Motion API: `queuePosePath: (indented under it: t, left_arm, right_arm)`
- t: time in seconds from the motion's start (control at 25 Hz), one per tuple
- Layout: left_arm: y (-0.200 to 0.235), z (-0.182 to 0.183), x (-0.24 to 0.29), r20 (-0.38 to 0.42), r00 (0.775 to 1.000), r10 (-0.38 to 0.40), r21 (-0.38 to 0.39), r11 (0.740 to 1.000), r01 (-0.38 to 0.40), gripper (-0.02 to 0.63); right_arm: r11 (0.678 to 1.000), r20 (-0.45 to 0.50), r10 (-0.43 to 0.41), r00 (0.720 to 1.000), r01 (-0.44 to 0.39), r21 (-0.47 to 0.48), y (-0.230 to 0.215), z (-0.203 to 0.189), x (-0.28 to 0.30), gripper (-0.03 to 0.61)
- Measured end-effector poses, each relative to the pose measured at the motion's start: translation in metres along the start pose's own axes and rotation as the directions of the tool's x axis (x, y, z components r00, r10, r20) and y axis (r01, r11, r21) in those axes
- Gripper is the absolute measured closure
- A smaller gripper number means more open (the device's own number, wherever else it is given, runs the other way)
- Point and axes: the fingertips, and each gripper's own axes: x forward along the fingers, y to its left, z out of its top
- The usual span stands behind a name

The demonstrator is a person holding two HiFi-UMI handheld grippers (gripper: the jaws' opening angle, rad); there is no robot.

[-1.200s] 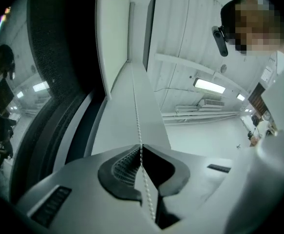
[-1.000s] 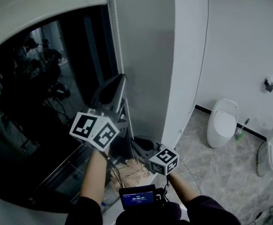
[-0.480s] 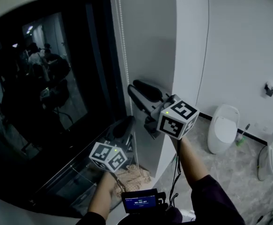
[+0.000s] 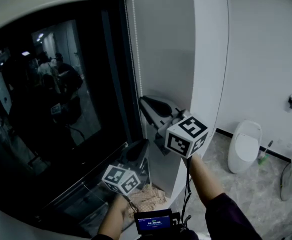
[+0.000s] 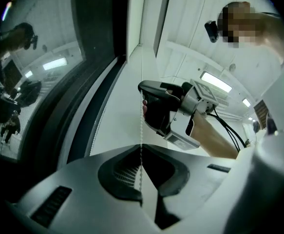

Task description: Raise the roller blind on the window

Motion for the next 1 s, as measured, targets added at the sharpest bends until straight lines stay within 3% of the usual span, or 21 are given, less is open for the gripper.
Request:
queuePosePath:
  t: [0.16, 0.28, 0.44, 0.64, 0.72, 0.92, 0.96, 1.0]
  left_arm:
    - [0.012, -0.011, -0.015, -0.002, 1.000, 0.019, -0.083, 0.996, -0.019, 0.595]
    - [0.021, 0.016, -0.017, 0.069, 0.997, 0.029, -0.124, 0.992, -0.020, 0.594]
    - [0.015, 0.064, -0.005, 0.107, 0.994, -0.003, -0.055, 0.998, 0.009, 0.591]
    - [-0.002, 0.096, 0.028, 0.095, 0.993, -0.069, 0.043, 0.997, 0.065, 0.486]
    - [-0.011, 0.110, 0.043, 0.098, 0.991, -0.088, 0.064, 0.995, 0.082, 0.477]
    - [-0.016, 0.148, 0.059, 0.135, 0.988, -0.076, 0.093, 0.994, 0.064, 0.479]
    - [-0.015, 0.151, 0.060, 0.138, 0.988, -0.065, 0.103, 0.993, 0.051, 0.502]
    - [-0.015, 0.152, 0.059, 0.142, 0.988, -0.058, 0.112, 0.993, 0.042, 0.574]
  right_arm:
    - [0.999, 0.038, -0.051, 0.998, 0.052, -0.008, -0.009, -0.001, -0.020, 0.566]
    - [0.997, -0.012, -0.059, 0.998, 0.059, -0.046, -0.005, -0.022, -0.029, 0.566]
    - [0.998, -0.124, -0.056, 0.991, 0.058, 0.014, 0.010, -0.094, -0.050, 0.566]
    - [0.998, -0.231, -0.028, 0.973, 0.041, 0.051, 0.038, -0.170, -0.070, 0.565]
    - [0.997, -0.251, -0.019, 0.968, 0.037, 0.068, 0.044, -0.187, -0.080, 0.566]
    - [0.993, -0.289, -0.018, 0.957, 0.051, 0.108, 0.050, -0.213, -0.102, 0.566]
    - [0.992, -0.287, -0.022, 0.958, 0.056, 0.112, 0.049, -0.214, -0.104, 0.566]
    - [0.992, -0.288, -0.025, 0.957, 0.059, 0.112, 0.049, -0.214, -0.106, 0.566]
